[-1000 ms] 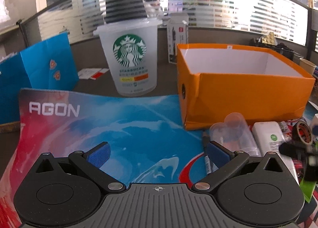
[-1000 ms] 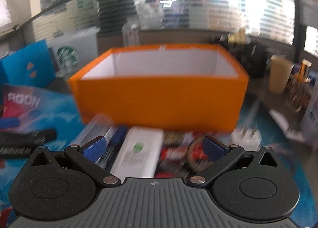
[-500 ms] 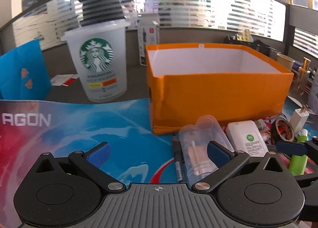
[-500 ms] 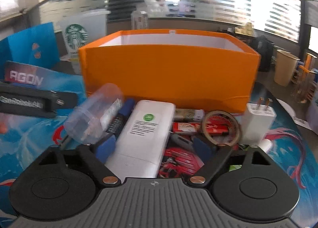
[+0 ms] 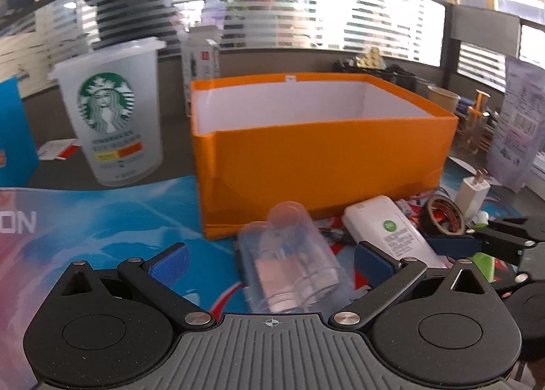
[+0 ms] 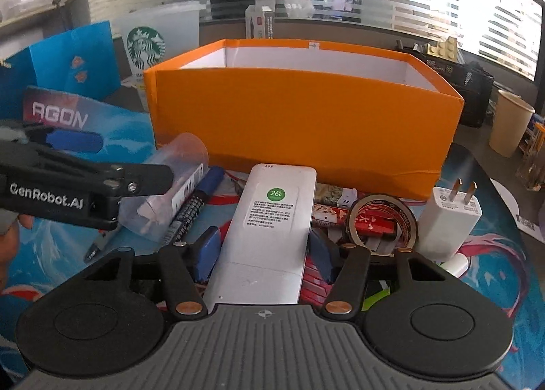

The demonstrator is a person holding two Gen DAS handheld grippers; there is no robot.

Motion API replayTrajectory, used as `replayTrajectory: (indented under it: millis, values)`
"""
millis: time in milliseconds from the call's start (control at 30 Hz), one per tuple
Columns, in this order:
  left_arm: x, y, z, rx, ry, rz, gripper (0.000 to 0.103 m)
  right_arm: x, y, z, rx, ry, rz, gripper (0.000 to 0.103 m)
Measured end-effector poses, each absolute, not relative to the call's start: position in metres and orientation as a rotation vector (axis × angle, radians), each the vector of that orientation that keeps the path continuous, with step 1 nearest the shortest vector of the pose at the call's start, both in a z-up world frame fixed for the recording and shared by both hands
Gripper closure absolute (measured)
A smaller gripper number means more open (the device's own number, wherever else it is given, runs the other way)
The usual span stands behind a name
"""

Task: Organize rigid objects
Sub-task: 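Grasp the stacked clear plastic cups with the left tool while the right tool grasps the white power bank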

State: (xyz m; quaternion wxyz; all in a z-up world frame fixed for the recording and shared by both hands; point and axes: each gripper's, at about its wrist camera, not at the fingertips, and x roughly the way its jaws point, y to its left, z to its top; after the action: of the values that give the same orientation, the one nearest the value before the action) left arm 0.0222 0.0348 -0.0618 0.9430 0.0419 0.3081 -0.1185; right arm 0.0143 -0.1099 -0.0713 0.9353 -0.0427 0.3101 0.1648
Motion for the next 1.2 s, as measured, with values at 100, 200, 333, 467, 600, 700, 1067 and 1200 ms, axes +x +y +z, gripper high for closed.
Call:
replayTrajectory:
  millis: [100,200,333,467,600,700,1067,1200]
  values:
    - [0.025,0.023,-0.067,0.099,0.648,-0.280,0.002,0.012,-0.100,-0.077,-0.162,0.606,0.325,0.046]
    - [0.031,0.019,-0.075,0.095,0.697,-0.300,0.035,0.012,-0.104,-0.078,-0.156,0.598,0.335,0.048]
    - [0.034,0.022,-0.078,0.076,0.700,-0.292,0.037,0.012,-0.106,-0.078,-0.161,0.588,0.345,0.049]
    - [0.033,0.021,-0.078,0.079,0.691,-0.290,0.037,0.012,-0.101,-0.079,-0.207,0.587,0.341,0.049]
    - [0.029,0.026,-0.075,0.055,0.693,-0.304,0.042,0.012,-0.103,-0.077,-0.189,0.592,0.344,0.051]
    - [0.023,0.030,-0.068,0.058,0.672,-0.305,0.044,0.010,-0.105,-0.073,-0.154,0.596,0.361,0.052]
    - [0.006,0.048,-0.043,0.018,0.593,-0.295,0.045,-0.005,-0.111,-0.049,-0.114,0.529,0.343,0.053]
    - [0.003,0.052,-0.029,0.019,0.551,-0.287,0.045,-0.010,-0.112,-0.037,-0.124,0.490,0.344,0.053]
